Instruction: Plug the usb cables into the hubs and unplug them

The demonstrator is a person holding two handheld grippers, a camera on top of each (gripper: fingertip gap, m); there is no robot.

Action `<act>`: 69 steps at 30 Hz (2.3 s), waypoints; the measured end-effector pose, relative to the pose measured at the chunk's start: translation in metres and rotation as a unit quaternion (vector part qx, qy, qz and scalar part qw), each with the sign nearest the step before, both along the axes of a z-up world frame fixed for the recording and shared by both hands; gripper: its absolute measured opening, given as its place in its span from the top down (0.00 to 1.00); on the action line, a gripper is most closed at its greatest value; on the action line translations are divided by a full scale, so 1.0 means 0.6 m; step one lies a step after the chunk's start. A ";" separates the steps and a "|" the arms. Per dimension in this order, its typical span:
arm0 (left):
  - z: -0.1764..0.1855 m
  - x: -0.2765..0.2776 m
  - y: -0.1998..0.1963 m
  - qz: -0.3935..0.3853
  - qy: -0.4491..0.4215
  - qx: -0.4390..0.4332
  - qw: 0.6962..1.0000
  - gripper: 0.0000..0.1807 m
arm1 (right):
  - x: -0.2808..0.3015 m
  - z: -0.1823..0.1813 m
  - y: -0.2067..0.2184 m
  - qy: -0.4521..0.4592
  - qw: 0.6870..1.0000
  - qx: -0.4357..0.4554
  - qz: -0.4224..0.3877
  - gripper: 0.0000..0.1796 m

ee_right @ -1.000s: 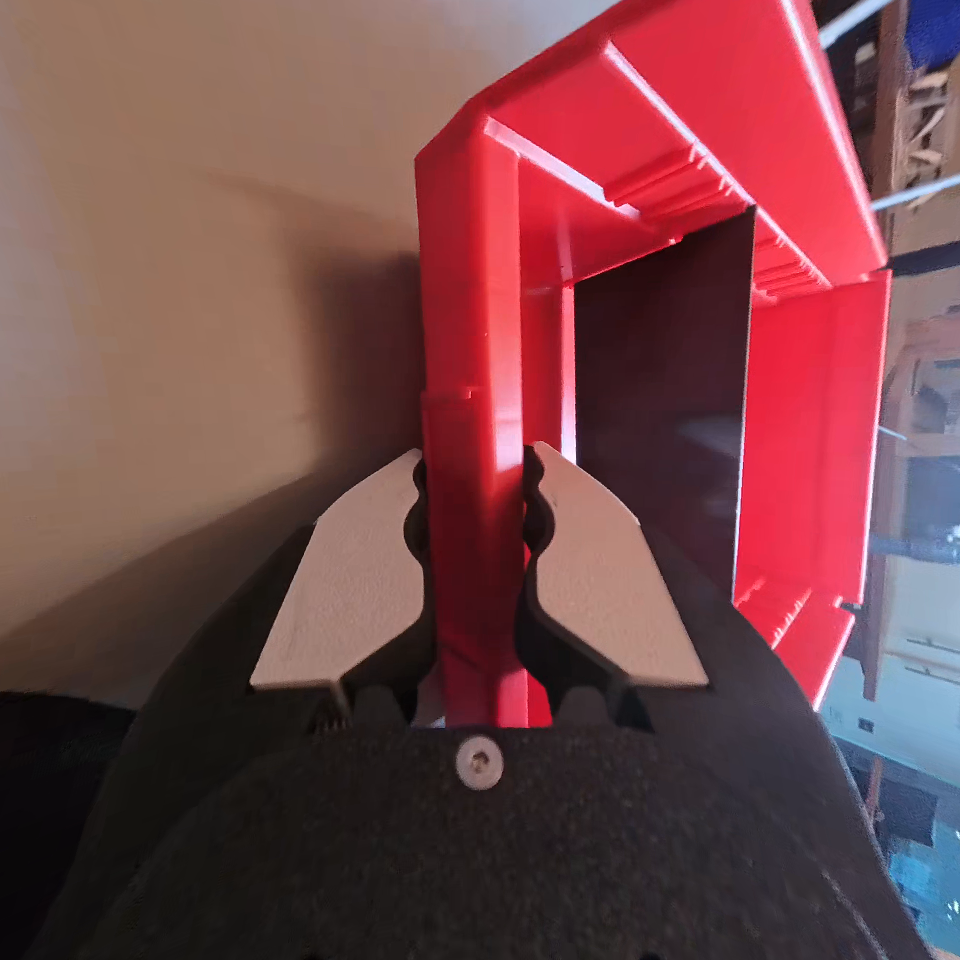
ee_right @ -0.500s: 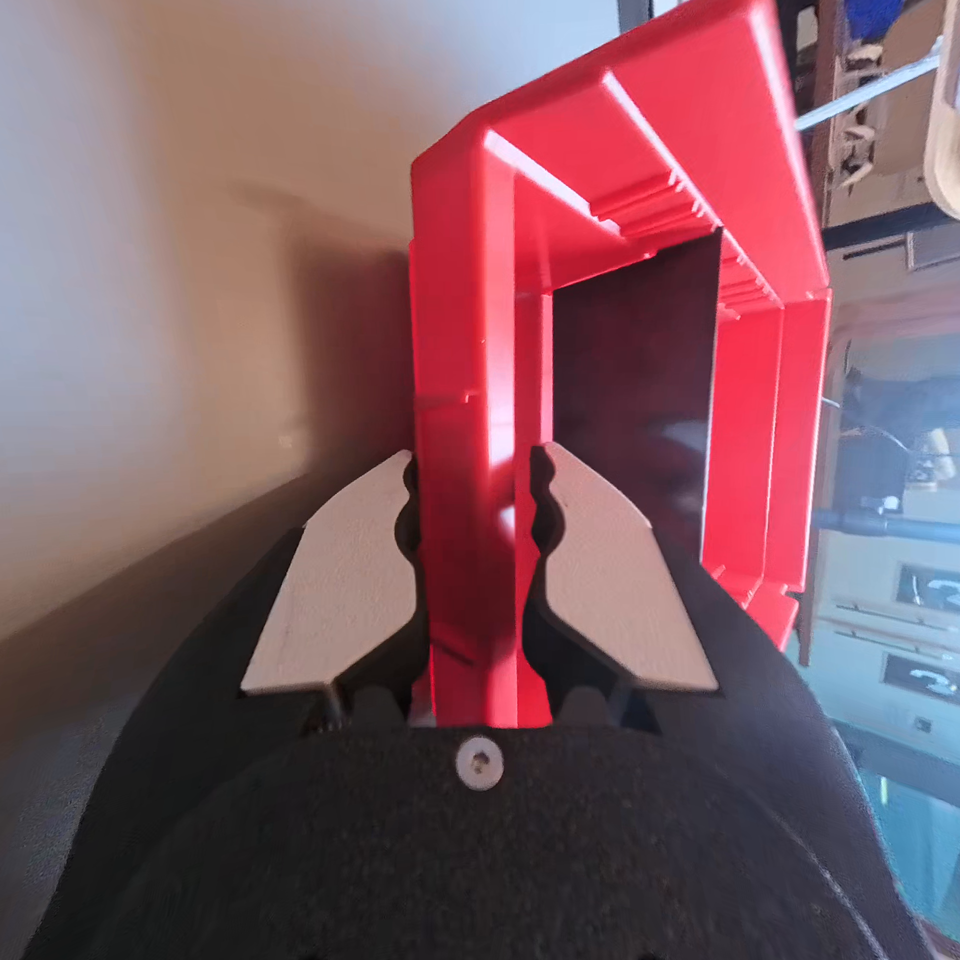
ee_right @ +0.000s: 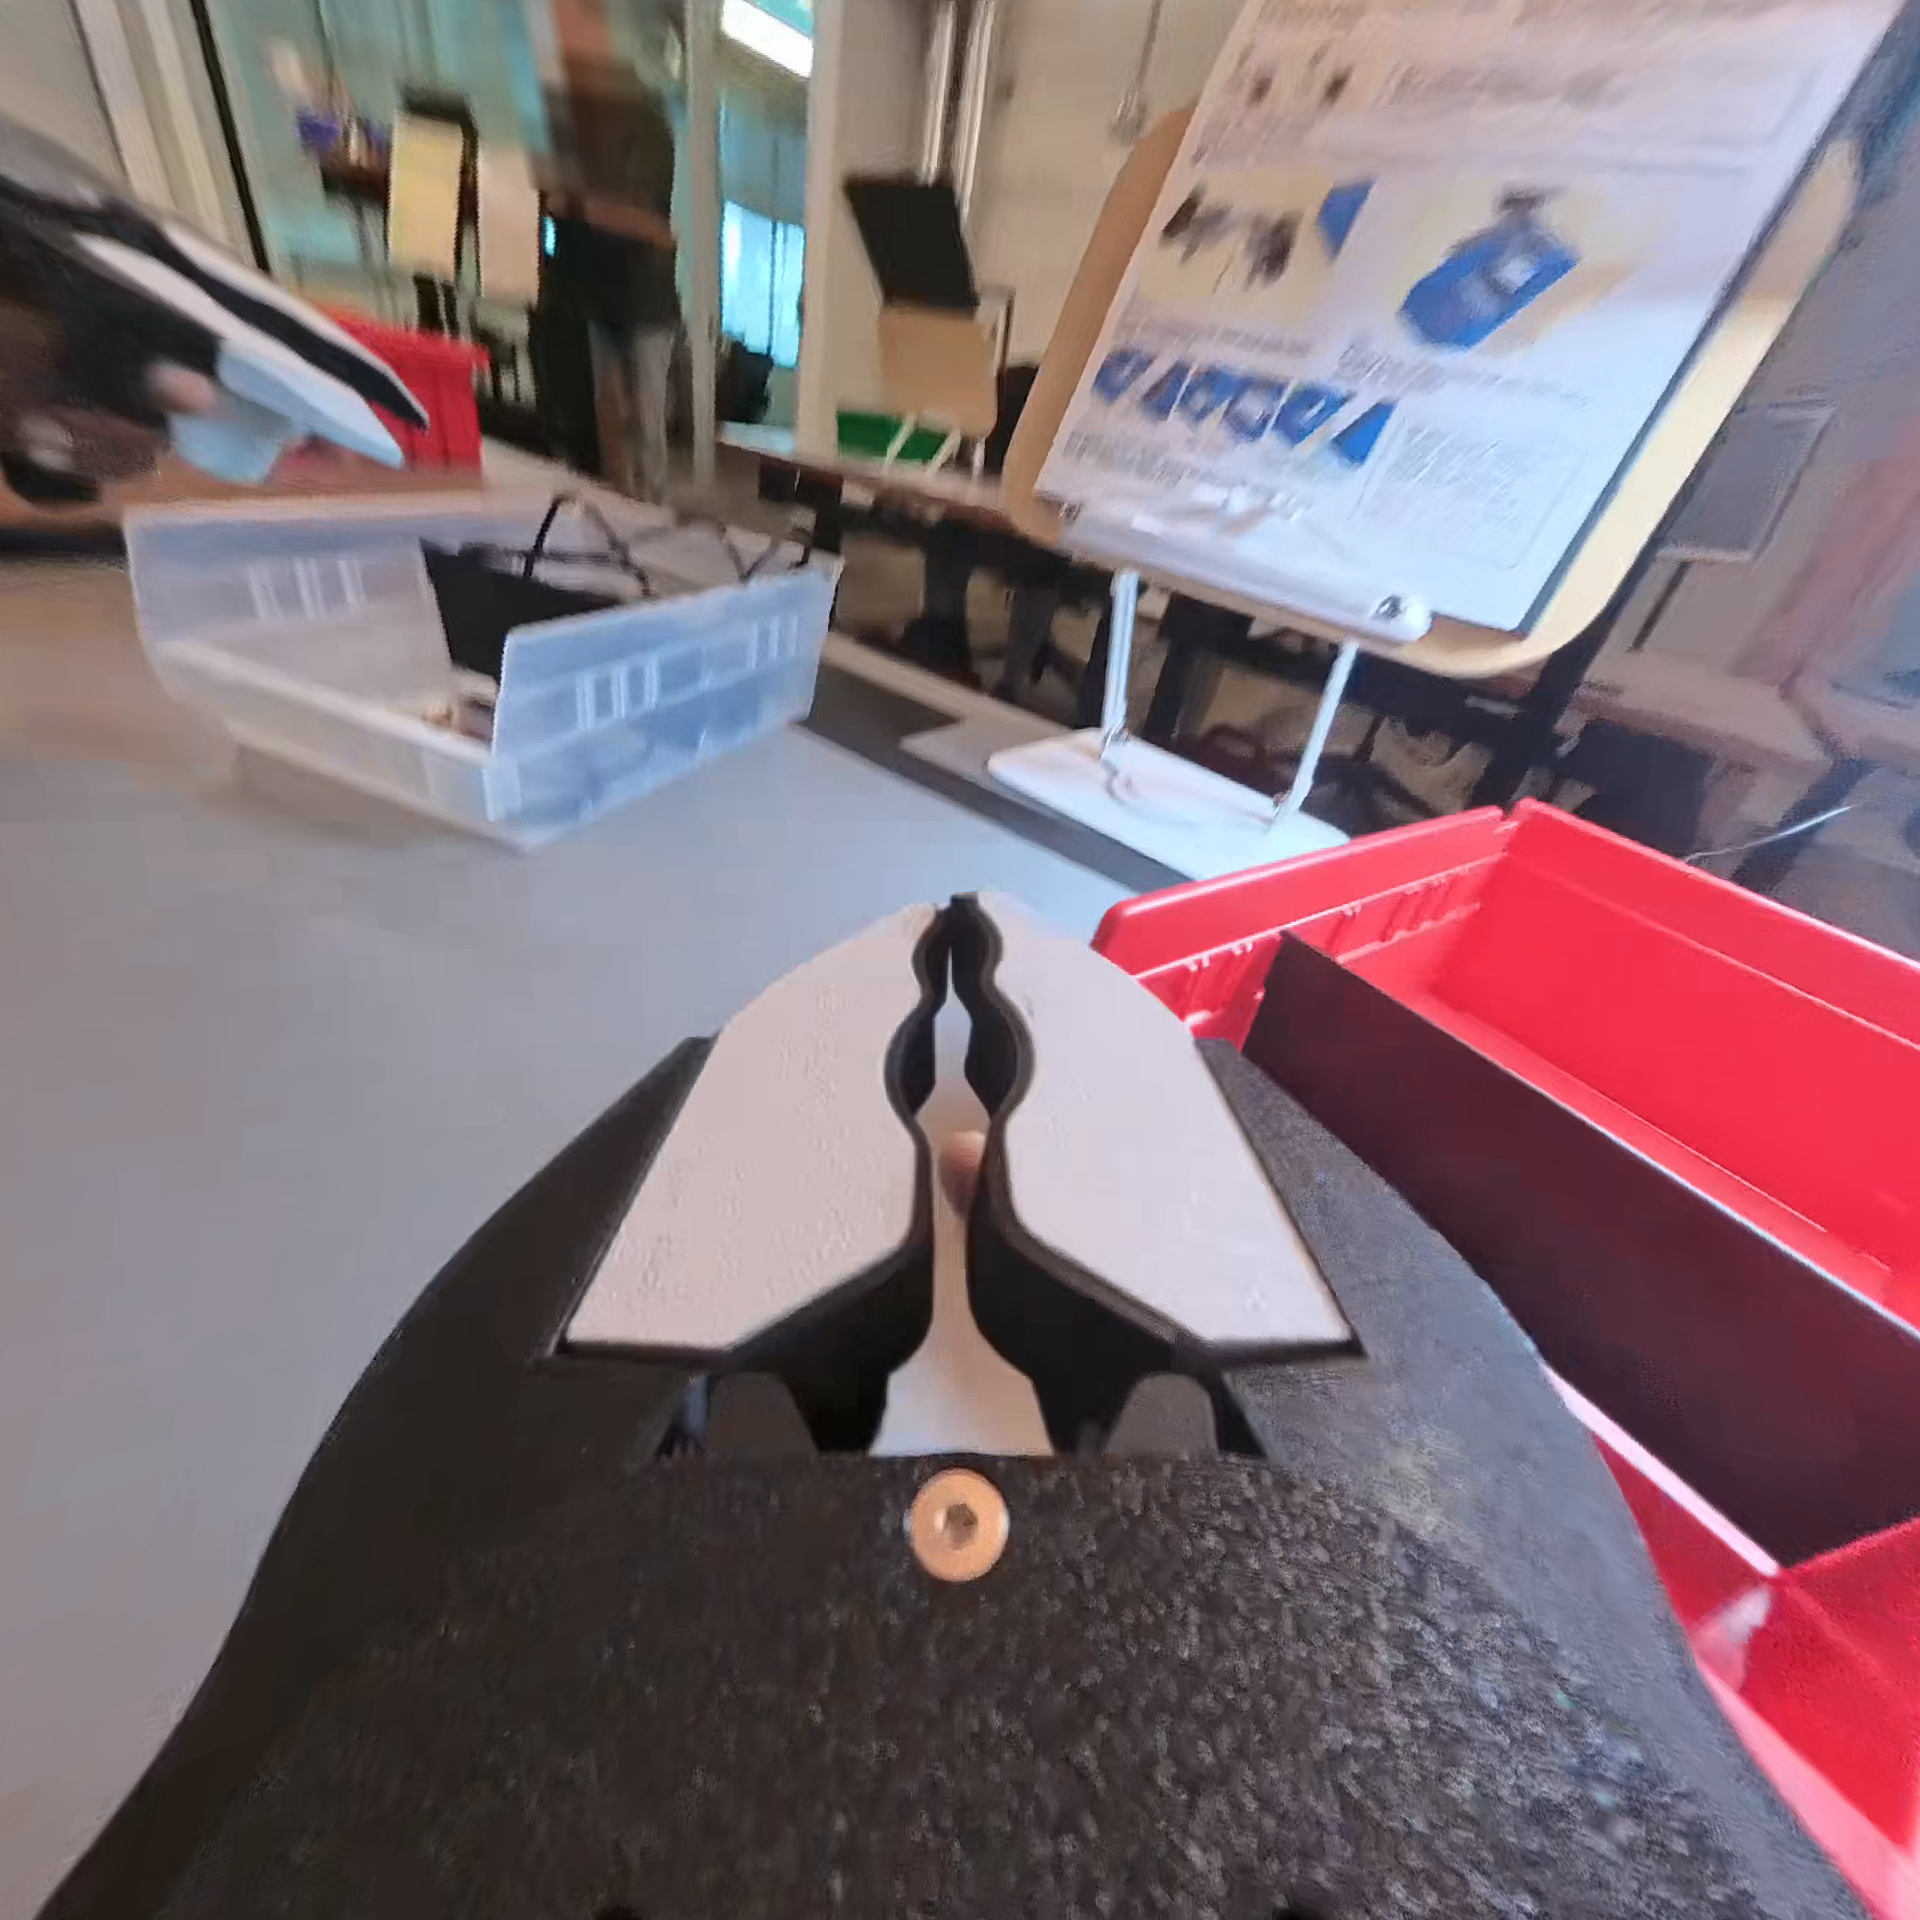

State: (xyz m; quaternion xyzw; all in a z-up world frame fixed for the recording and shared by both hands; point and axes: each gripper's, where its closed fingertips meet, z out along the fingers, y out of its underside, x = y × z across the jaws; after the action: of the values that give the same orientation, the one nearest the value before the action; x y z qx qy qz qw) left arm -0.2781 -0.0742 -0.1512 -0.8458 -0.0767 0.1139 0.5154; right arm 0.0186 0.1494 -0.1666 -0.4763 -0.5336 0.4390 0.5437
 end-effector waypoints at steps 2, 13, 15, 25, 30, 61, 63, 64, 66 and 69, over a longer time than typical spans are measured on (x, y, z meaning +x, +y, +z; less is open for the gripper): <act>0.026 -0.036 0.023 0.012 -0.007 0.006 1.000 0.73 | 0.001 -0.006 0.012 0.007 0.999 -0.034 -0.021 1.00; -0.042 -0.200 0.180 0.063 0.059 -0.205 0.975 0.73 | 0.007 -0.027 0.046 0.020 0.995 -0.051 -0.085 0.76; -0.065 -0.217 0.198 0.067 0.065 -0.246 0.965 0.73 | 0.008 -0.026 0.047 0.021 0.995 -0.054 -0.084 0.73; -0.129 -0.259 0.236 0.083 0.071 -0.302 0.947 0.84 | 0.024 -0.005 0.069 0.042 0.991 -0.062 -0.108 0.66; -0.051 -0.252 0.235 0.091 0.072 -0.233 0.966 0.84 | 0.022 -0.006 0.060 0.038 0.993 -0.059 -0.096 0.66; -0.010 0.391 0.189 -0.207 -0.056 0.160 0.964 0.84 | -0.068 -0.034 -0.165 -0.028 0.978 0.206 0.037 0.71; -0.023 0.409 0.201 -0.201 -0.051 0.149 0.967 0.84 | -0.092 -0.043 -0.171 -0.052 0.973 0.224 0.026 0.74; -0.023 0.415 0.205 -0.195 -0.047 0.150 0.968 0.84 | -0.101 -0.049 -0.168 -0.067 0.970 0.232 0.017 0.78; -0.021 0.418 0.208 -0.178 -0.027 0.149 0.972 0.84 | -0.110 -0.049 -0.152 -0.073 0.965 0.251 -0.011 0.85; -0.016 0.432 0.204 -0.201 -0.010 0.154 0.967 0.84 | -0.104 -0.044 -0.149 -0.057 0.970 0.236 0.009 0.87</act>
State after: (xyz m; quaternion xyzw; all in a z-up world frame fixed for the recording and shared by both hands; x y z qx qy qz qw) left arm -0.0188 0.0481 -0.1607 -0.7555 0.0730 -0.0137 0.6509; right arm -0.0438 0.0601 -0.1929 -0.3540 -0.6569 0.2778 0.6050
